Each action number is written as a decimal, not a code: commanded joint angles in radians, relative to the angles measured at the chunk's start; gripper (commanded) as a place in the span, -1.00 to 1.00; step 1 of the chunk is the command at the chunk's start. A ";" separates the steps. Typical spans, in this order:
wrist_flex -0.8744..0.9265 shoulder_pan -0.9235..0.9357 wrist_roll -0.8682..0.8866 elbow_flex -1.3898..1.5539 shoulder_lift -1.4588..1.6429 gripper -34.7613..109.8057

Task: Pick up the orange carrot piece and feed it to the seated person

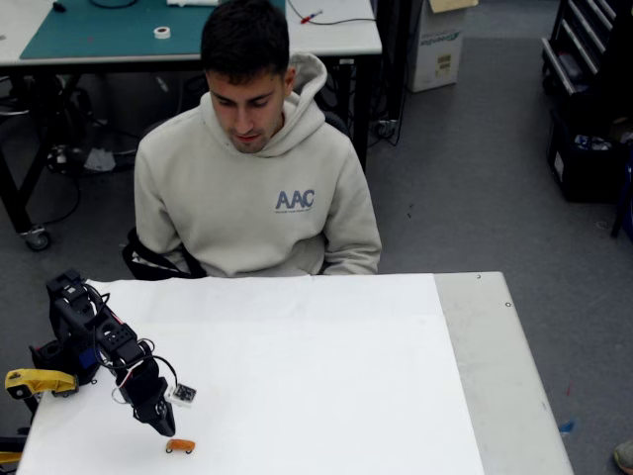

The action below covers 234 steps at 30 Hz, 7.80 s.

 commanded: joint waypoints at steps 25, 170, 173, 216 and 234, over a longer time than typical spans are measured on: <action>0.000 -0.017 -0.009 0.020 0.009 -0.55; -0.011 -1.200 -0.640 -1.905 -0.600 -0.56; -0.012 -1.229 -0.683 -1.927 -0.627 -0.56; -0.012 -1.324 -0.643 -1.917 -0.480 -0.56; -0.011 -1.341 -0.653 -1.917 -0.479 -0.55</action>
